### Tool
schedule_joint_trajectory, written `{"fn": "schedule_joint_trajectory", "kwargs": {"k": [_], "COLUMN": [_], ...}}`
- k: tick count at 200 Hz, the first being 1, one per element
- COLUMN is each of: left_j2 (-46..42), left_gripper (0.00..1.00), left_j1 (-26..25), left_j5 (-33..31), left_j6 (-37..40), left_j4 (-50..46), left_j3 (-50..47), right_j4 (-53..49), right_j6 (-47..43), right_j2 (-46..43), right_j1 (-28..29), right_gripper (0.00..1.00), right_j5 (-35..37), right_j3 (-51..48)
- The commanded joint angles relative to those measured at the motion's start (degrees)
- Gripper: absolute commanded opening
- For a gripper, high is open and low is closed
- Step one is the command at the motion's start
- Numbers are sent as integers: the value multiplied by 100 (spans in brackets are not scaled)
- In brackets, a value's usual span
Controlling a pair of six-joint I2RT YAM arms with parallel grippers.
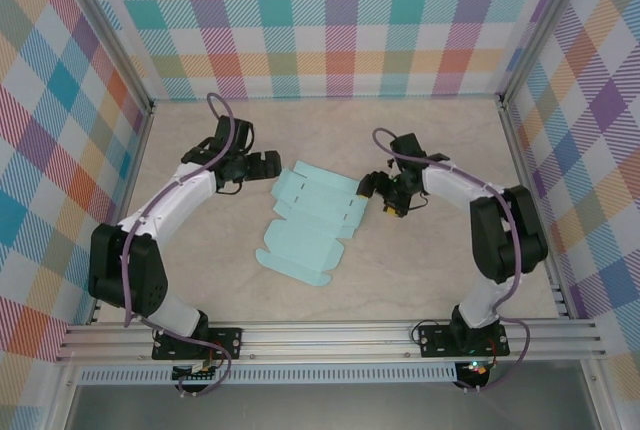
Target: Fold the paper box
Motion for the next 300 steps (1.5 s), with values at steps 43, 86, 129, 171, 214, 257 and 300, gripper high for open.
{"fn": "schedule_joint_trajectory", "kwargs": {"k": [43, 86, 129, 171, 214, 257, 300], "left_j2": [677, 1418, 2001, 1806, 1371, 994, 733], "left_gripper": [100, 94, 77, 39, 15, 0, 0], "left_j1": [168, 167, 168, 168, 177, 177, 178], "left_j5": [1283, 1349, 1249, 1386, 2023, 2568, 2402], "left_j6": [160, 458, 682, 726, 727, 95, -540], "left_j4": [584, 610, 362, 524, 954, 1642, 1386], "left_j3": [-327, 16, 419, 80, -480, -993, -999], "right_j4": [-92, -107, -174, -141, 32, -86, -580], "right_j6": [-154, -697, -1748, -2634, -2851, -2525, -1804], "right_j2": [237, 143, 198, 162, 191, 136, -719], "right_j1": [60, 60, 52, -4, -419, -520, -485], "right_gripper": [45, 7, 0, 0, 9, 31, 45], "right_j5": [-417, -167, 141, 132, -299, -113, 590], "right_j3": [-44, 144, 430, 652, 697, 829, 736]}}
